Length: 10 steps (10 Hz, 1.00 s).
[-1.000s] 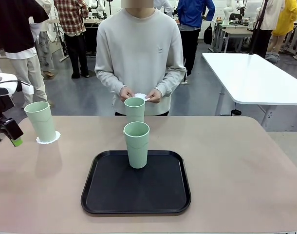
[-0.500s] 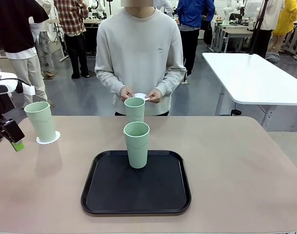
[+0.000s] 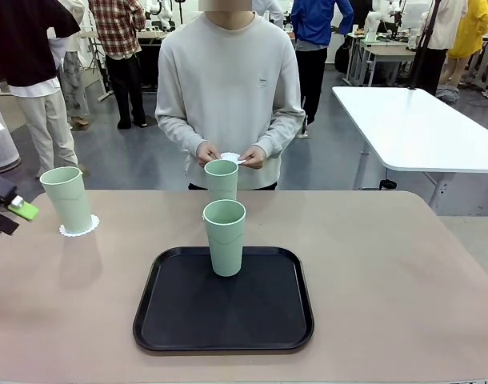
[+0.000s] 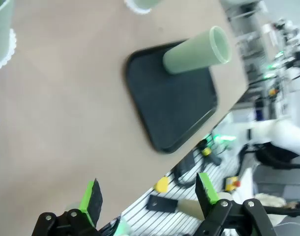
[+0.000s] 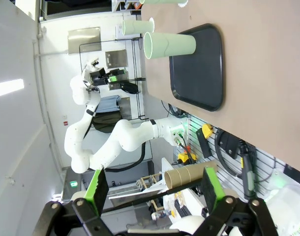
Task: Place coasters on the table and set cups on them.
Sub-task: Take one Reusable plastic cup from the Flat Tray and place it on a coaster set by the human.
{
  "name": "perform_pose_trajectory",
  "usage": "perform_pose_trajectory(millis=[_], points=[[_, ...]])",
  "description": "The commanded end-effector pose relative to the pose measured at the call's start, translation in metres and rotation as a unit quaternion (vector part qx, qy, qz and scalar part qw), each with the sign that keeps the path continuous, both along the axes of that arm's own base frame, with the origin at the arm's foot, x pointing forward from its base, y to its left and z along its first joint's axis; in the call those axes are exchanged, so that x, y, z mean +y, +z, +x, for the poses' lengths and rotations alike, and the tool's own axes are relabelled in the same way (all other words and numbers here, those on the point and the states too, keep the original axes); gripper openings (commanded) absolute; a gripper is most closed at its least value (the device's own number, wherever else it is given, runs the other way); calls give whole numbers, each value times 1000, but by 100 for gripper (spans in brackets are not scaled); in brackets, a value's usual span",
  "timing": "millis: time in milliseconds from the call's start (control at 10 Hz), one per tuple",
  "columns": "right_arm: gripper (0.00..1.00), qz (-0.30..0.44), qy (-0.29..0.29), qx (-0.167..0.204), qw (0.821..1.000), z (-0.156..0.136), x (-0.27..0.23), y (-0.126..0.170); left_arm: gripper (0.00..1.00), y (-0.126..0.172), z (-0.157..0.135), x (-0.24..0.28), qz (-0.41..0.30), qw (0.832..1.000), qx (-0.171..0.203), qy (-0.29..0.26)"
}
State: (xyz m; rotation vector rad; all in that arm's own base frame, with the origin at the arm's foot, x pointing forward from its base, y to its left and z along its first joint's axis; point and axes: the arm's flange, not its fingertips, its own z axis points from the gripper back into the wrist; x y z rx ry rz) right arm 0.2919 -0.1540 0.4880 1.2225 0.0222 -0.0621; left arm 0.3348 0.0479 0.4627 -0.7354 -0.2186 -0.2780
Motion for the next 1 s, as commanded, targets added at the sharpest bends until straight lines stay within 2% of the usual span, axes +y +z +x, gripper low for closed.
perform_pose_trajectory(millis=[0,300,600,900], points=[[100,8,2,-3,1000,0,-1,1,100,-4,-1,23,-71,997,-12,22],[100,8,2,-3,1000,0,-1,1,100,-6,-12,76,-117,993,16,27],[100,8,2,-3,1000,0,-1,1,100,-3,-20,132,-174,984,20,40],[100,8,2,-3,1000,0,-1,1,100,-3,-19,162,-228,971,4,64]])
